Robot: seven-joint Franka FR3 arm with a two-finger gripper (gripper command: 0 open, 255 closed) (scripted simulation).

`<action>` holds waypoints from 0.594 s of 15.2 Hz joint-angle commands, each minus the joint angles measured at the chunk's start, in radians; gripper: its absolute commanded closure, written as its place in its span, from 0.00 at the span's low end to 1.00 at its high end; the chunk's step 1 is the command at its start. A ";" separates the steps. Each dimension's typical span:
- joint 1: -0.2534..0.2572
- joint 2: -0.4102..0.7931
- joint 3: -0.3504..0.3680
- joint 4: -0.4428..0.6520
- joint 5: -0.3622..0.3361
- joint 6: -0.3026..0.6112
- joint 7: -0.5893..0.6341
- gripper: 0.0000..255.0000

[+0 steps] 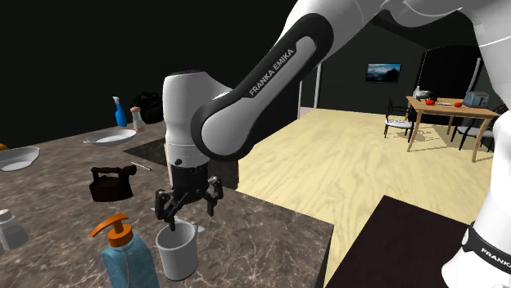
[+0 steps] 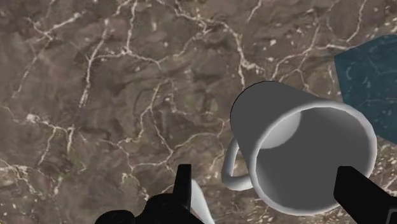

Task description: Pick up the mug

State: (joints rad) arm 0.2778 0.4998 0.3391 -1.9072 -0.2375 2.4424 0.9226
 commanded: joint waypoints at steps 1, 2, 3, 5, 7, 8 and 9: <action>0.008 0.026 -0.008 0.008 -0.011 0.017 0.009 0.00; 0.011 0.035 -0.011 0.008 -0.016 0.027 0.012 0.00; 0.013 0.045 -0.015 0.008 -0.020 0.036 0.015 0.00; 0.018 0.064 -0.022 0.009 -0.029 0.054 0.020 0.00; 0.020 0.070 -0.024 0.009 -0.031 0.059 0.022 0.00; 0.019 0.071 -0.024 0.008 -0.032 0.061 0.022 1.00; 0.020 0.071 -0.024 0.010 -0.032 0.059 0.022 1.00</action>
State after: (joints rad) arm 0.2971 0.5695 0.3154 -1.8979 -0.2684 2.5008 0.9438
